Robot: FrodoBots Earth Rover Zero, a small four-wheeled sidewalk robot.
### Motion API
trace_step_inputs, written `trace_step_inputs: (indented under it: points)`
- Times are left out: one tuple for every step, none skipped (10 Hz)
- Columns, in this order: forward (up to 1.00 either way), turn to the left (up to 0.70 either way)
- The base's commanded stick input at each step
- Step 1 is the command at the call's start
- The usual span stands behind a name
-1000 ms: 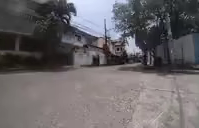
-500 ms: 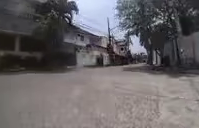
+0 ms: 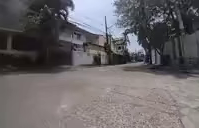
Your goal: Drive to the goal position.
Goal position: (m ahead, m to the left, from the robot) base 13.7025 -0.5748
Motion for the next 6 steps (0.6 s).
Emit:
trace_step_inputs:
  points:
    - [1.00, -0.05]
    - [1.00, -0.02]
    - [1.00, -0.02]
    - [1.00, -0.02]
    - [1.00, -0.02]
    - [1.00, -0.02]
